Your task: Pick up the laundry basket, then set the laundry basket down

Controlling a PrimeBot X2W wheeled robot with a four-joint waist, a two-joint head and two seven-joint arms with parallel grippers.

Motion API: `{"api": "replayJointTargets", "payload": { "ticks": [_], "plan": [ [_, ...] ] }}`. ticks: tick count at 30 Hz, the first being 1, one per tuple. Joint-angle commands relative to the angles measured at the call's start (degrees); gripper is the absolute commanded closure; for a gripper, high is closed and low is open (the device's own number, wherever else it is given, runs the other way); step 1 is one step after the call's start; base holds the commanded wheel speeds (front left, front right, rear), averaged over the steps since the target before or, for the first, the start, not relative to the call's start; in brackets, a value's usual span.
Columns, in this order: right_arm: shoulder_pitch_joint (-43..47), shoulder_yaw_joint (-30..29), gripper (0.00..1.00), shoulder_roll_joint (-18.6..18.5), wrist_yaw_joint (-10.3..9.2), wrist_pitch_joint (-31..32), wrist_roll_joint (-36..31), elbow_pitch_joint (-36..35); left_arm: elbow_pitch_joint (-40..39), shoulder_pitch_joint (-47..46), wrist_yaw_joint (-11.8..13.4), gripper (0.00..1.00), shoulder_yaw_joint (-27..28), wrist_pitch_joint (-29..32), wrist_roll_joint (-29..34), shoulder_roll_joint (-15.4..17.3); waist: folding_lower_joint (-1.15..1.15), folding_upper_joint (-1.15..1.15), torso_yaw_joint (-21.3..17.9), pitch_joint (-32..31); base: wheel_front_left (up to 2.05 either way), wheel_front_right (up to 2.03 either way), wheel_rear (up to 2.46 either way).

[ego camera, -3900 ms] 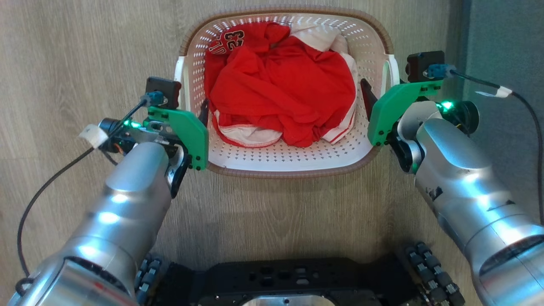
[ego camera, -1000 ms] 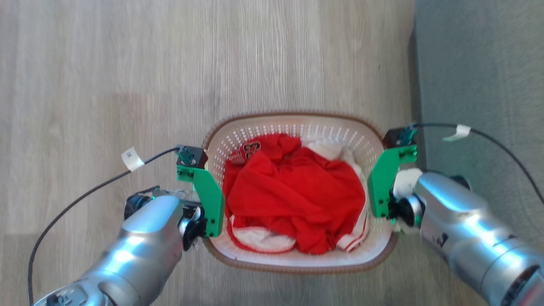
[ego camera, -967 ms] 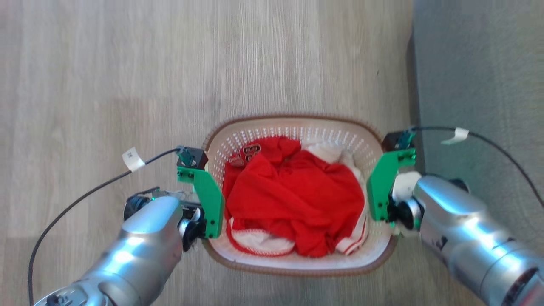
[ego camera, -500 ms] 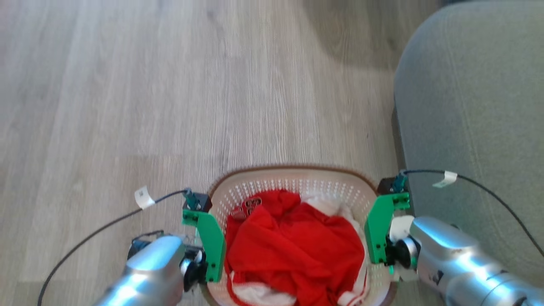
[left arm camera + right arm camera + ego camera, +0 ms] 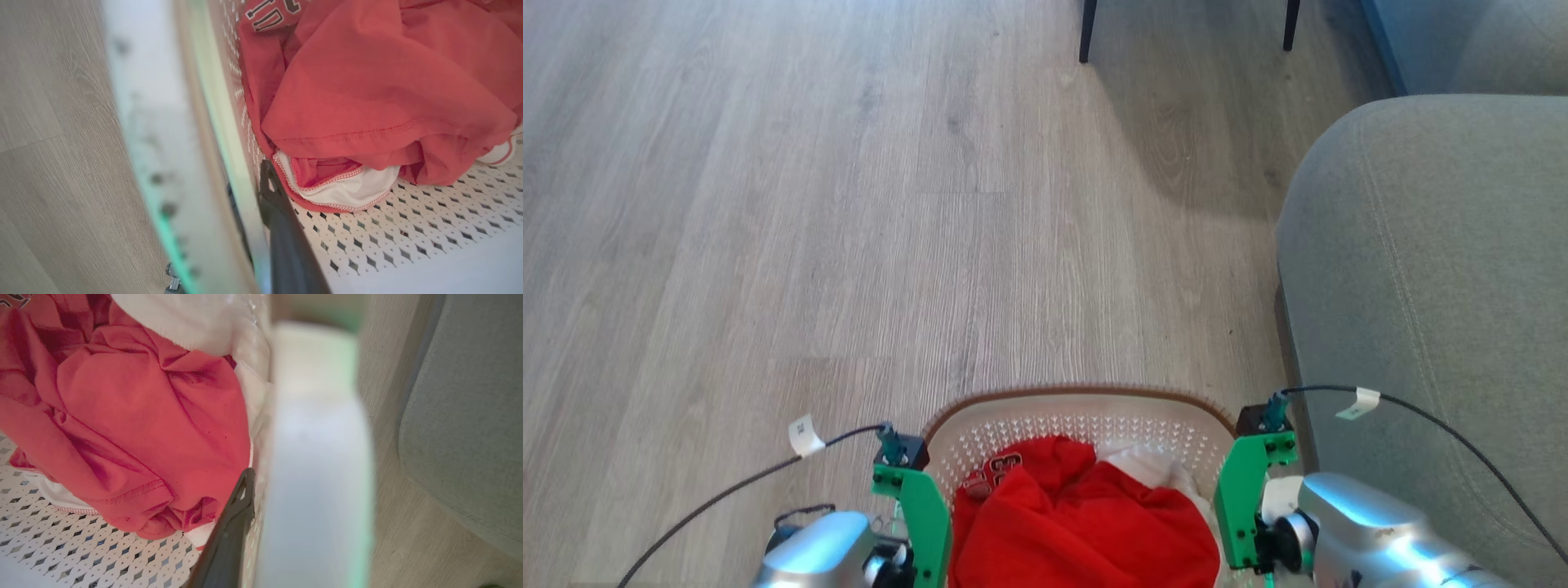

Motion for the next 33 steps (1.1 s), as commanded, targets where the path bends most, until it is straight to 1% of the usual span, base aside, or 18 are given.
{"api": "replayJointTargets", "payload": {
  "ticks": [1,33],
  "plan": [
    [-0.8,0.6,1.0,2.0,1.0,-0.6,-0.1,-2.0,-1.4,-1.6,-0.9,1.0,0.2,0.1,0.1,0.4,0.01,-0.01,0.1,-0.4,0.0,0.0,0.0],
    [-1.0,2.5,1.0,2.2,1.0,-2.0,1.5,-2.4,-1.4,-1.1,-0.9,1.0,-0.1,0.3,-0.4,0.7,0.01,-0.01,-0.6,-1.1,0.0,0.0,0.0]
  ]
}}
